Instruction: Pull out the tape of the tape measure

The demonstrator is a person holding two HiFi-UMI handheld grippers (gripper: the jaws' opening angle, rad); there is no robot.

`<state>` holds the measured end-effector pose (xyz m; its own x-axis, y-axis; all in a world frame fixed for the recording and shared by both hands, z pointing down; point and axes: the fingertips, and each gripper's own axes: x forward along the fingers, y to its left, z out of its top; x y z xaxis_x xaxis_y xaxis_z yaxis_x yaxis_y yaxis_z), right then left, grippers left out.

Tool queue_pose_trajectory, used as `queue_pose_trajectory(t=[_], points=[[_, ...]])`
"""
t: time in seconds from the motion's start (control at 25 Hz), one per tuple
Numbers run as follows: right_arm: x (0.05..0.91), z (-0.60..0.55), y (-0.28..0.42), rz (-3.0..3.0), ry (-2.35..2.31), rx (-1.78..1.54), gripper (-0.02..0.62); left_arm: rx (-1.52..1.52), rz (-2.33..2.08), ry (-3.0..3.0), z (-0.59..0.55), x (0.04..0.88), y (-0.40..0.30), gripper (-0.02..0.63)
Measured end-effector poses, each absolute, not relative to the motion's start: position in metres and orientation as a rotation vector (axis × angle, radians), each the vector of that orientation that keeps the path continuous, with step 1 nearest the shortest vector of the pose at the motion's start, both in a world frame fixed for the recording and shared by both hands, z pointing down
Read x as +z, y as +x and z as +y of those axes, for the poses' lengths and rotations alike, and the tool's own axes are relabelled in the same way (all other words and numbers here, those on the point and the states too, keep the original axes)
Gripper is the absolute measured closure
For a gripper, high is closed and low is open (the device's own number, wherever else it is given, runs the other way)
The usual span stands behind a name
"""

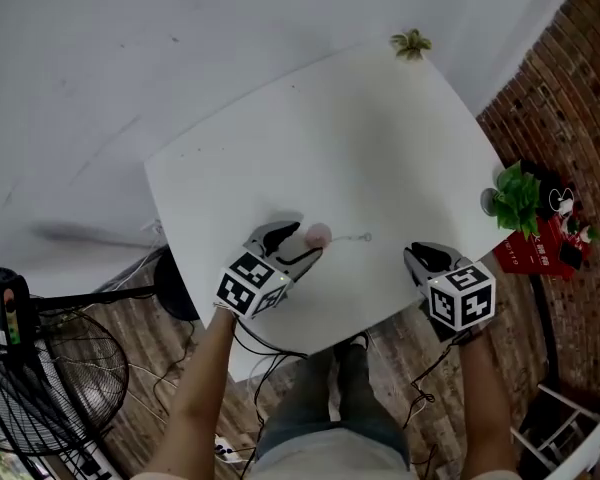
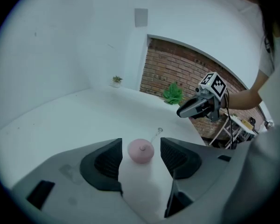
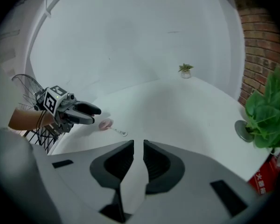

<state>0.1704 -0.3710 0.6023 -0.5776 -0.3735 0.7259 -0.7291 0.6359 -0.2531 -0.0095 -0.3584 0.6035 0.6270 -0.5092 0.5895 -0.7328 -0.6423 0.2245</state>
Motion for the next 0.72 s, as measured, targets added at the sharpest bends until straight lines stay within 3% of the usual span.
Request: queue_pose_trajectory(t=[0.36, 0.72], points=[[0.536, -0.381, 0.204, -2.311, 1.130, 0.722, 0.529, 0.392, -1.320, 2.333, -0.351, 0.531, -0.040, 0.367], [0.421, -0.369, 0.213, -2.506, 1.445, 0.471, 0.526, 0.194, -1.860, 2.056, -0.317, 0.440, -0.078, 0.399]])
